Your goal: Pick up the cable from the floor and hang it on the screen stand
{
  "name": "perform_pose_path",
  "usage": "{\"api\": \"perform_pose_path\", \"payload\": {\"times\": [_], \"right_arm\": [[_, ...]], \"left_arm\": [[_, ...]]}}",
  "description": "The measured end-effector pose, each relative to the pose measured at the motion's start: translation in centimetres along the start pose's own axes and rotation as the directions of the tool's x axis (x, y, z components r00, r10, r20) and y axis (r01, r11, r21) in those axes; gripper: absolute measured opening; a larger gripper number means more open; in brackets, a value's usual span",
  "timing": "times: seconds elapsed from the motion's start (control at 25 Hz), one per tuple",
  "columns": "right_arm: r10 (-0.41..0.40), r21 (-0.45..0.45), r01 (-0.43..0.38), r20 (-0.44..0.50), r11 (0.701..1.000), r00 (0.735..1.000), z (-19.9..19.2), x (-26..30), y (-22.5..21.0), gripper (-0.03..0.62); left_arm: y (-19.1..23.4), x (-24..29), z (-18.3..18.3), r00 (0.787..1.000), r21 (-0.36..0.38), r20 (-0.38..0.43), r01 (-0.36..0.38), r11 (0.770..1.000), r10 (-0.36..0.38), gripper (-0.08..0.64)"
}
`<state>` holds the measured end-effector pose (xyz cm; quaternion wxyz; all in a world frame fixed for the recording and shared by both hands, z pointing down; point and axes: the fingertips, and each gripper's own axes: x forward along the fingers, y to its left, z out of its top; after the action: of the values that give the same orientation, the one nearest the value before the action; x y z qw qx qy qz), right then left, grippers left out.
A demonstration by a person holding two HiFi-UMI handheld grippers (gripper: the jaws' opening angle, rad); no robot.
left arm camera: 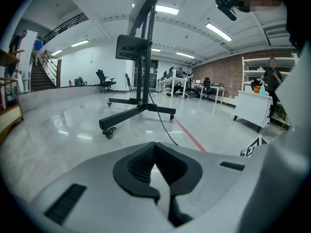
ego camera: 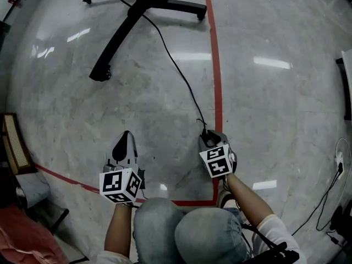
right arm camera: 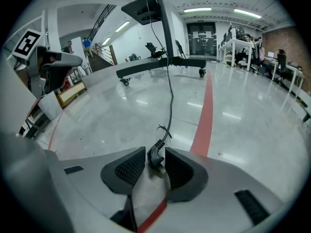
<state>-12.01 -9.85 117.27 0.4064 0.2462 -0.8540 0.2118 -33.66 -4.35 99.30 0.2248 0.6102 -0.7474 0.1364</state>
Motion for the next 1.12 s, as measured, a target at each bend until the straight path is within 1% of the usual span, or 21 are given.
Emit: {"api": "perform_pose_path", "payload": {"times": [0.12,0.2,0.32,0.44,0.52,0.56,0.68,0.76,0.84,0.96,1.04,1.12], "right_arm": [[-0.012,-0.013,0.012,-0.024,1.000,1.000,-0.4,0.3,-0.1,0.130],[-0.001,-0.007,0.001,-0.027,1.000,1.000,-0.4,0.4,-0.1,0.117],[0.062,0.059,-0.062,-0.004,0.996,0.998,0.1,0.0,0.0,0.114],[0.161,0.138,-0.169,0.072,0.976,0.984,1.4,-1.6,-0.3,0.112],[0.223,0.170,-0.239,0.109,0.956,0.969,2.4,-3.4,-0.8,0.109],[0.243,0.169,-0.260,0.118,0.951,0.963,3.0,-4.5,-1.2,0.109],[0.261,0.129,-0.275,0.118,0.953,0.958,5.3,-9.3,-2.5,0.106],[0.269,0.110,-0.281,0.111,0.953,0.957,6.8,-13.5,-2.7,0.104],[0.283,0.111,-0.294,0.108,0.949,0.953,8.4,-17.8,-2.8,0.103],[0.305,0.129,-0.320,0.122,0.939,0.944,10.8,-24.2,-3.0,0.101],[0.318,0.145,-0.337,0.141,0.930,0.938,12.4,-28.6,-3.2,0.101],[0.337,0.161,-0.363,0.164,0.918,0.927,13.8,-33.0,-3.0,0.101]], "left_arm": [[0.2,0.2,-0.1,1.000,-0.006,0.005,-0.004,1.000,0.004,0.003],[0.1,0.3,-0.3,1.000,-0.010,0.004,-0.001,1.000,0.001,0.003],[-0.2,0.4,-0.7,1.000,-0.001,-0.001,0.005,1.000,-0.005,0.003],[-0.4,0.2,-0.7,1.000,0.000,-0.008,0.002,1.000,-0.002,0.003],[-0.7,0.0,-0.5,1.000,-0.012,-0.018,-0.003,1.000,0.003,0.003],[-1.0,-0.2,-0.1,1.000,-0.022,-0.023,-0.004,1.000,0.004,0.003],[-2.8,-1.4,2.3,0.999,-0.049,-0.040,0.005,0.999,-0.007,0.003],[-4.6,-2.8,4.5,0.998,-0.046,-0.058,0.023,0.999,-0.026,0.003],[-6.4,-4.1,7.0,0.996,-0.017,-0.073,0.044,0.999,-0.045,0.003],[-9.2,-5.3,11.1,0.994,0.071,-0.081,0.075,0.995,-0.069,0.003],[-11.0,-5.9,13.8,0.993,0.136,-0.082,0.098,0.986,-0.087,0.003],[-12.9,-6.5,16.3,0.990,0.181,-0.089,0.127,0.975,-0.113,0.003]]}}
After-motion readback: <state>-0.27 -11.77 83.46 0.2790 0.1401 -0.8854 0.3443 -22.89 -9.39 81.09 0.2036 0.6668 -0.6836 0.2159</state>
